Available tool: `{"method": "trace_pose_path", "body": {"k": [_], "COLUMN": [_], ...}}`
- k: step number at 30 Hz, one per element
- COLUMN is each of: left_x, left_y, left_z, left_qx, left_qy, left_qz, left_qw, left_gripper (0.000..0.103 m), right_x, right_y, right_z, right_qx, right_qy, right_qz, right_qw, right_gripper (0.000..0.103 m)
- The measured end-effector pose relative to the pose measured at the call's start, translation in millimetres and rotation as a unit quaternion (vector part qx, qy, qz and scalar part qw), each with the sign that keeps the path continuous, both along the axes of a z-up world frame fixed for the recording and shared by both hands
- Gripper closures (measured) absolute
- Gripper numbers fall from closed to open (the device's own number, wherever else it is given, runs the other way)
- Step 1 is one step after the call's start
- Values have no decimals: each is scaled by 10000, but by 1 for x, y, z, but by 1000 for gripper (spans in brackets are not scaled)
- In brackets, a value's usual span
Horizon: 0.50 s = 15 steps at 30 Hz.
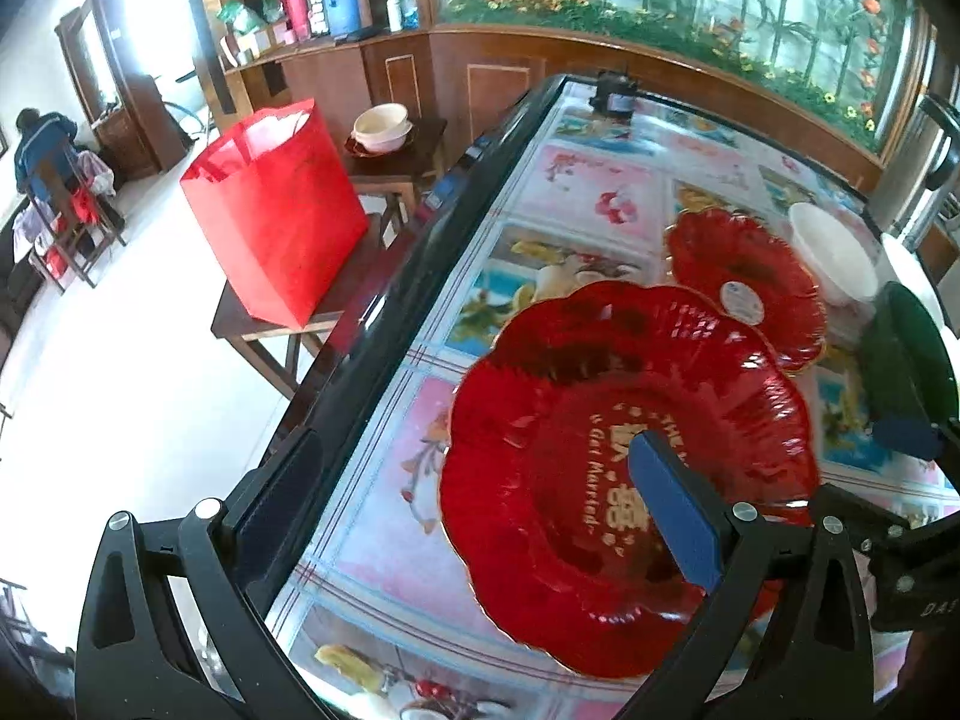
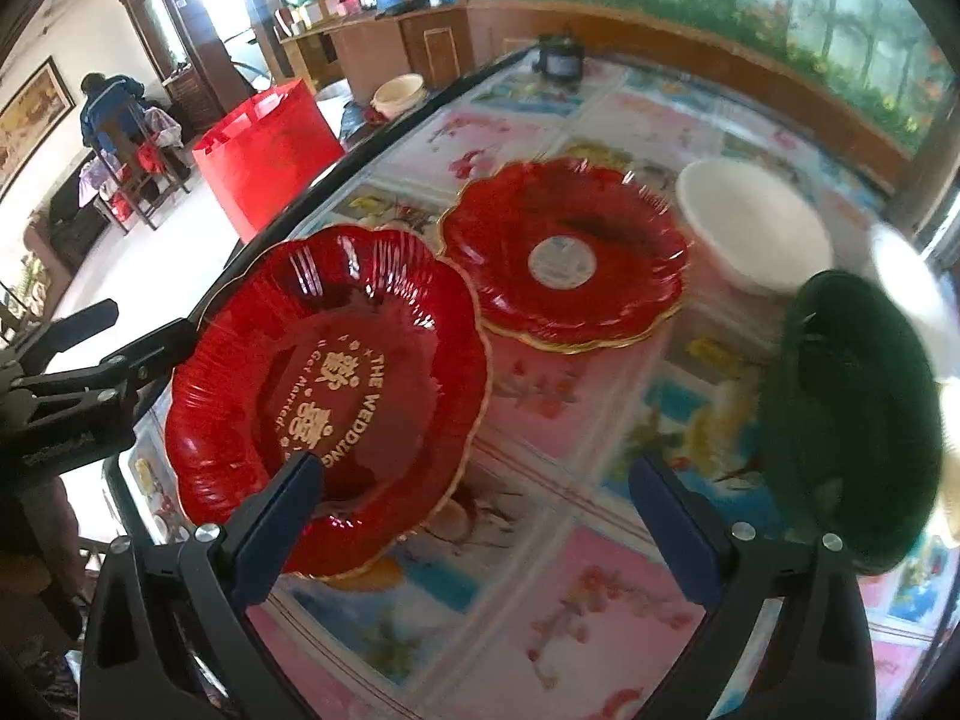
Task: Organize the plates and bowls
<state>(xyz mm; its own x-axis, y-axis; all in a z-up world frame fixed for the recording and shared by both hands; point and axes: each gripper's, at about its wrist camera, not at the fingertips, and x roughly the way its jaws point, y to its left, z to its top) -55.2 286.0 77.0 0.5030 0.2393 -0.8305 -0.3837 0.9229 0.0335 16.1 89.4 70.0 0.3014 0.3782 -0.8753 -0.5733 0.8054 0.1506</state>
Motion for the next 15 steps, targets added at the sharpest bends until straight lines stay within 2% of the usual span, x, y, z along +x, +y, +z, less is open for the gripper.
{"method": "trace_pose_path", "body": {"k": [4,6,12,14,15], "left_x": [8,9,14,15,16], "left_y": [3,4,10,11,11], "left_z": [-11,-15,-28,-32,-35], "left_qx": [-86,-44,-140,-120,-100], "left_qy": [99,124,256,316,372], "left_qz": [8,1,34,41,20], "left_qw": [9999,9999,9996,9994,9993], "left_gripper": [0,0,0,0,0], "right_x": [9,12,19,20,20], "right_y": [3,6,12,13,13], "right_z": [-6,-8,-17,-20,-22], "right_qx": [104,86,0,3,4], "right_qy": [229,243,376,430,464], "right_qz": [-110,-109,-5,28,38], "right_qw": [9996,9996,9993,9991,9989], "right_gripper": [5,11,47,63,65]}}
